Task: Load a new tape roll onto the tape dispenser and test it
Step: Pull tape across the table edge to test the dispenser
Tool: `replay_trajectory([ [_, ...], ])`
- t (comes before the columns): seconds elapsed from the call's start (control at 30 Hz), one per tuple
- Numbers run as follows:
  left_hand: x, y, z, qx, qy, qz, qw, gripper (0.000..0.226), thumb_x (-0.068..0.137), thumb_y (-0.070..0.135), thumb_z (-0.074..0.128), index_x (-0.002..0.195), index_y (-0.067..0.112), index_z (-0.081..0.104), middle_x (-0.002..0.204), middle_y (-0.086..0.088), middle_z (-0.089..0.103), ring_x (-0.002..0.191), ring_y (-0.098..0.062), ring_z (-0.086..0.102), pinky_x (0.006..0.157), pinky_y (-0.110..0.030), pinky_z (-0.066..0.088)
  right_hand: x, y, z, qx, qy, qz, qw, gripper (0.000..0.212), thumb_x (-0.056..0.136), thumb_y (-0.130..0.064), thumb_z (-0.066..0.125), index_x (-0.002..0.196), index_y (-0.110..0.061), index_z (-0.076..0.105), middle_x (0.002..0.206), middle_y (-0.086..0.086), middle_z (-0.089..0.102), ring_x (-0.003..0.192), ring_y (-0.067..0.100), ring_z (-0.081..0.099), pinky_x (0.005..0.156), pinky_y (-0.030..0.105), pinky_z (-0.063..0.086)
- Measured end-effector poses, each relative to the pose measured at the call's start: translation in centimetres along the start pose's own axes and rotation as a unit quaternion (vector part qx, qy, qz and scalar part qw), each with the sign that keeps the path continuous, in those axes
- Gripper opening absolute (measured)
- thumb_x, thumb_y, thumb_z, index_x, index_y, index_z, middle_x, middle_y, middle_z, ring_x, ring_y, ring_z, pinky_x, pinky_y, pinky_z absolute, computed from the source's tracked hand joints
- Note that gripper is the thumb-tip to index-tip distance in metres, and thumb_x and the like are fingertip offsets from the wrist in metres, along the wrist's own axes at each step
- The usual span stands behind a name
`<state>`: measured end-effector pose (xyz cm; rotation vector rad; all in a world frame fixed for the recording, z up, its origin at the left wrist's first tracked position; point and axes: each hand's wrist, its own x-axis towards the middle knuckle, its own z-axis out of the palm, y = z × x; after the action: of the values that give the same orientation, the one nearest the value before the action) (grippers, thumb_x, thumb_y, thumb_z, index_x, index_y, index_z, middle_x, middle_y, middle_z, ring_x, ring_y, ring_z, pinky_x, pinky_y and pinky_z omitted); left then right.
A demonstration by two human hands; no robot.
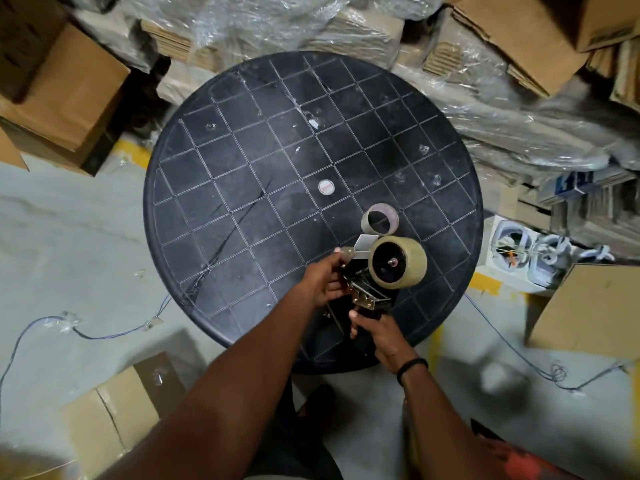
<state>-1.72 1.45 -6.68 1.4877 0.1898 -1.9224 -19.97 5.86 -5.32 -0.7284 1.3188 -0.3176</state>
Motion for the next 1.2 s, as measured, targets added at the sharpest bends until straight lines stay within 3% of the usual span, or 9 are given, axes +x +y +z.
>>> replay_trajectory([
  [0.07, 0.3, 1.1, 0.2, 0.043, 0.003, -0.008, 0.999, 0.022, 0.084, 0.03, 0.074, 0.096, 0.012, 0.068, 0.083, -0.008, 0.072, 0.073, -0.023, 0.07, 0.064, -0.035, 0.061, -0.2, 0.3, -0.3, -0.025, 0.0, -0.002, 1.0, 0.011, 0.09, -0.01, 0.071, 0.088, -0.002, 0.064, 0.069, 0.014, 0.058, 0.066, 0.025, 0.055, 0.07, 0.037, 0.049],
  [0.17, 0.8, 1.8, 0.1, 0.065, 0.007, -0.017, 0.998, 0.023, 0.082, 0.024, 0.08, 0.095, 0.009, 0.07, 0.087, -0.008, 0.074, 0.078, -0.024, 0.072, 0.071, -0.042, 0.063, -0.7, 0.4, -0.7, -0.028, -0.003, -0.005, 1.0, 0.012, 0.09, -0.011, 0.072, 0.085, -0.003, 0.064, 0.069, 0.014, 0.059, 0.068, 0.025, 0.056, 0.072, 0.037, 0.05],
  [0.33, 1.5, 2.1, 0.3, 0.123, 0.053, 0.048, 0.99, 0.019, 0.084, 0.01, 0.079, 0.093, -0.004, 0.07, 0.076, -0.011, 0.067, 0.061, -0.019, 0.065, 0.05, -0.035, 0.062, -1.3, 0.6, -1.7, -0.07, -0.007, -0.019, 0.997, 0.014, 0.092, -0.016, 0.071, 0.082, -0.007, 0.066, 0.068, 0.013, 0.061, 0.068, 0.023, 0.059, 0.075, 0.035, 0.052],
  [0.47, 2.1, 2.1, -0.4, 0.229, 0.054, 0.108, 0.966, 0.004, 0.088, 0.001, 0.072, 0.088, 0.002, 0.076, 0.091, -0.02, 0.075, 0.076, -0.031, 0.074, 0.075, -0.045, 0.063, -1.1, 1.5, -2.7, -0.125, 0.009, -0.014, 0.992, 0.014, 0.092, -0.017, 0.071, 0.082, -0.008, 0.069, 0.066, 0.008, 0.063, 0.066, 0.018, 0.061, 0.074, 0.032, 0.052],
  [0.53, 2.5, 1.8, -0.6, 0.322, 0.058, 0.156, 0.932, 0.013, 0.09, -0.001, 0.067, 0.088, 0.008, 0.076, 0.09, -0.015, 0.076, 0.075, -0.026, 0.074, 0.076, -0.038, 0.063, -0.7, 1.9, -2.6, -0.152, 0.03, -0.004, 0.988, 0.02, 0.091, -0.02, 0.073, 0.08, -0.003, 0.071, 0.066, 0.005, 0.067, 0.066, 0.015, 0.065, 0.073, 0.03, 0.052],
  [0.67, 3.1, 0.4, -1.3, 0.489, 0.116, 0.292, 0.813, 0.023, 0.083, 0.002, 0.062, 0.091, 0.019, 0.075, 0.086, -0.001, 0.078, 0.074, -0.013, 0.072, 0.075, -0.027, 0.058, 0.5, 2.9, -1.9, -0.192, 0.084, 0.014, 0.978, 0.015, 0.086, -0.023, 0.078, 0.08, -0.011, 0.073, 0.077, 0.005, 0.075, 0.077, 0.022, 0.073, 0.074, 0.035, 0.058],
  [0.9, 3.8, -2.8, -3.1, 0.496, 0.179, 0.35, 0.774, 0.013, 0.079, 0.013, 0.067, 0.086, 0.024, 0.067, 0.072, 0.003, 0.073, 0.07, -0.017, 0.069, 0.059, -0.023, 0.043, 0.8, 5.2, -0.3, -0.187, 0.098, 0.041, 0.977, 0.008, 0.086, -0.013, 0.077, 0.081, -0.012, 0.071, 0.084, 0.008, 0.076, 0.082, 0.023, 0.072, 0.084, 0.037, 0.056],
  [1.0, 4.1, -3.1, -3.3, 0.555, 0.17, 0.372, 0.724, 0.012, 0.083, 0.018, 0.063, 0.093, 0.025, 0.062, 0.082, -0.004, 0.072, 0.077, -0.028, 0.067, 0.06, -0.024, 0.034, 0.9, 5.5, 0.1, -0.201, 0.113, 0.051, 0.972, 0.012, 0.087, -0.014, 0.076, 0.076, -0.015, 0.071, 0.089, 0.014, 0.077, 0.088, 0.029, 0.072, 0.087, 0.041, 0.057],
  [1.2, 3.0, -4.2, -4.1, 0.668, 0.114, 0.382, 0.629, 0.047, 0.09, 0.018, 0.058, 0.136, 0.017, 0.051, 0.121, -0.017, 0.062, 0.11, -0.035, 0.061, 0.087, -0.039, 0.053, 2.2, 5.1, 0.0, -0.265, 0.143, 0.102, 0.948, 0.02, 0.086, -0.025, 0.075, 0.079, -0.007, 0.074, 0.084, 0.015, 0.074, 0.082, 0.027, 0.067, 0.075, 0.03, 0.048],
])
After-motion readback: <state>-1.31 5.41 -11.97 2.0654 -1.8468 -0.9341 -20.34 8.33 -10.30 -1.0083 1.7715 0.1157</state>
